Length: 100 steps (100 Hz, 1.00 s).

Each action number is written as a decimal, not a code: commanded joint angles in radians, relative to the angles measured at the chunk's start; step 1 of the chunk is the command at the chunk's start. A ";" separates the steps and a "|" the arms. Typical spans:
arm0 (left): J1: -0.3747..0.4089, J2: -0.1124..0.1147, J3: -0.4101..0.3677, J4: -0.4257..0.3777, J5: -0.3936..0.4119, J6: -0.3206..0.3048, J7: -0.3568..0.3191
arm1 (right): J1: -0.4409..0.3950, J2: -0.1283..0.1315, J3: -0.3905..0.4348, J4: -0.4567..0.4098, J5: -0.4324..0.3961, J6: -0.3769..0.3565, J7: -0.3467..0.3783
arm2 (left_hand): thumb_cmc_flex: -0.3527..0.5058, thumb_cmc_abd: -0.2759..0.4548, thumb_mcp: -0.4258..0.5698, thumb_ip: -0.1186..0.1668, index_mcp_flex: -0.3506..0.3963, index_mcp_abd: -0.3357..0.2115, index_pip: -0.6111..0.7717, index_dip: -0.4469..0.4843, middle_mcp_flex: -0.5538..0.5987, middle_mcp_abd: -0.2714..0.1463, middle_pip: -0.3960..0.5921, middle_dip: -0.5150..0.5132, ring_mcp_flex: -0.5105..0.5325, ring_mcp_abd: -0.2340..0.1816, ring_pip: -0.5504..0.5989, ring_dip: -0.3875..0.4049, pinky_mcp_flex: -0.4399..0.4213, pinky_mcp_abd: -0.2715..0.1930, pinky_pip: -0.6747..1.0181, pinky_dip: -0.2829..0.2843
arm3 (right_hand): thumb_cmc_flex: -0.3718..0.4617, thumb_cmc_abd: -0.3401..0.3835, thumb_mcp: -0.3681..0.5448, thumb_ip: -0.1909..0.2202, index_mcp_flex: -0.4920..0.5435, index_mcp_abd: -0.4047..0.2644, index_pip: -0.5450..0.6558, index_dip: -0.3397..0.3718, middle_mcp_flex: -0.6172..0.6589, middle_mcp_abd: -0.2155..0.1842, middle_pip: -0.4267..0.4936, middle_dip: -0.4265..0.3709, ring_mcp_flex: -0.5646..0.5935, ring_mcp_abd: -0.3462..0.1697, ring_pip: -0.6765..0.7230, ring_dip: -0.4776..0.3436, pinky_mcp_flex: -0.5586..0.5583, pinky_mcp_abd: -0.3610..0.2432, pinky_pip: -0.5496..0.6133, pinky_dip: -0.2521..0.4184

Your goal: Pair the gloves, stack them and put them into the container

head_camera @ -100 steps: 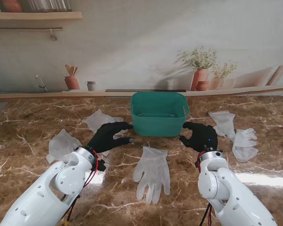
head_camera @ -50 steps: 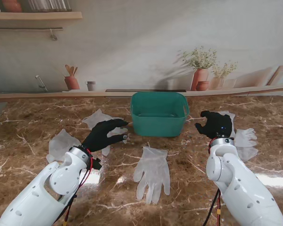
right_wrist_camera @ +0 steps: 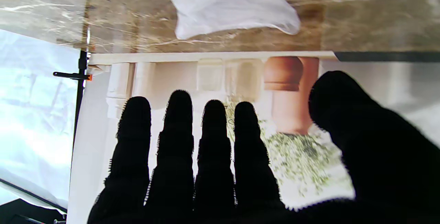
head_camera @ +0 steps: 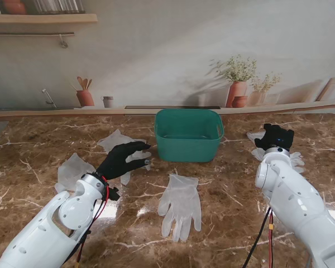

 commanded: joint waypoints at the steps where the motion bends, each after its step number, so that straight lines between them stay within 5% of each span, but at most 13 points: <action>1: -0.001 -0.002 0.003 0.006 0.000 0.005 0.000 | 0.033 0.003 -0.013 0.037 0.027 0.007 0.017 | 0.007 0.041 -0.047 0.026 0.012 0.001 0.002 -0.001 0.008 -0.006 -0.013 -0.013 -0.012 -0.041 -0.021 -0.010 -0.004 -0.037 0.000 0.013 | -0.008 0.002 -0.018 0.028 -0.060 0.027 -0.033 -0.015 -0.061 0.016 0.001 -0.015 -0.057 -0.006 -0.016 -0.005 -0.029 -0.009 -0.028 0.020; 18: -0.006 -0.002 0.006 0.009 0.006 0.010 0.005 | 0.157 -0.018 -0.172 0.240 0.131 0.017 0.014 | 0.011 0.039 -0.047 0.026 0.015 0.005 0.005 0.001 0.010 -0.005 -0.012 -0.012 -0.012 -0.041 -0.021 -0.009 -0.005 -0.036 0.004 0.013 | -0.011 0.009 -0.076 0.024 -0.135 0.078 -0.065 -0.013 -0.172 0.035 0.027 -0.024 -0.279 -0.013 -0.052 -0.037 -0.142 -0.032 -0.111 0.028; 36: -0.007 -0.001 0.006 0.007 0.014 0.013 0.003 | 0.274 -0.086 -0.359 0.478 0.295 0.002 -0.004 | 0.016 0.039 -0.046 0.026 0.018 0.005 0.007 0.003 0.011 -0.005 -0.011 -0.012 -0.012 -0.044 -0.020 -0.009 -0.005 -0.038 0.004 0.011 | -0.020 0.013 -0.136 0.022 -0.113 0.122 -0.039 0.012 -0.252 0.052 0.021 -0.021 -0.417 -0.032 -0.043 -0.041 -0.236 -0.063 -0.198 0.049; 51: -0.007 0.001 0.003 0.003 0.021 0.017 -0.003 | 0.275 -0.093 -0.361 0.481 0.309 0.046 0.037 | 0.019 0.039 -0.046 0.026 0.022 0.005 0.009 0.004 0.011 -0.004 -0.010 -0.011 -0.012 -0.043 -0.020 -0.009 -0.005 -0.039 0.003 0.009 | -0.024 0.024 -0.185 0.021 -0.107 0.158 -0.011 0.043 -0.280 0.063 0.031 -0.007 -0.443 -0.034 -0.028 -0.035 -0.249 -0.070 -0.224 0.072; 72: -0.006 0.002 0.000 0.000 0.029 0.022 -0.002 | 0.268 -0.096 -0.383 0.482 0.320 0.065 0.089 | 0.021 0.041 -0.046 0.025 0.031 0.002 0.014 0.007 0.012 -0.005 -0.011 -0.011 -0.013 -0.046 -0.020 -0.010 -0.006 -0.038 0.000 0.006 | 0.006 -0.020 -0.169 0.019 0.073 0.106 0.109 0.111 -0.208 0.059 0.054 0.006 -0.402 -0.032 -0.004 -0.027 -0.218 -0.063 -0.209 0.097; 97: -0.005 0.005 -0.003 -0.002 0.032 0.013 -0.009 | 0.238 -0.100 -0.399 0.482 0.326 0.077 0.103 | 0.023 0.043 -0.047 0.025 0.039 0.000 0.020 0.012 0.014 -0.003 -0.011 -0.011 -0.013 -0.046 -0.021 -0.011 -0.005 -0.039 -0.006 0.002 | 0.112 -0.191 0.057 -0.016 0.330 -0.037 0.249 0.224 -0.010 0.028 0.098 0.043 -0.312 -0.032 0.049 -0.007 -0.182 -0.045 -0.164 0.129; 99: -0.005 0.005 -0.004 -0.002 0.032 0.013 -0.009 | 0.235 -0.100 -0.399 0.482 0.326 0.075 0.102 | 0.022 0.043 -0.047 0.025 0.039 0.000 0.020 0.012 0.015 -0.004 -0.011 -0.011 -0.012 -0.045 -0.021 -0.011 -0.005 -0.039 -0.006 0.001 | 0.124 -0.200 0.061 -0.044 0.343 -0.047 0.256 0.217 0.013 0.024 0.103 0.050 -0.304 -0.032 0.057 -0.001 -0.181 -0.044 -0.159 0.131; 100: -0.005 0.005 -0.004 -0.002 0.032 0.012 -0.009 | 0.234 -0.100 -0.400 0.482 0.327 0.074 0.103 | 0.022 0.043 -0.048 0.025 0.040 0.000 0.021 0.012 0.015 -0.003 -0.011 -0.011 -0.012 -0.045 -0.021 -0.011 -0.005 -0.039 -0.006 0.001 | 0.145 -0.218 0.068 -0.097 0.356 -0.063 0.298 0.177 0.048 0.017 0.104 0.069 -0.293 -0.033 0.063 0.009 -0.179 -0.043 -0.155 0.135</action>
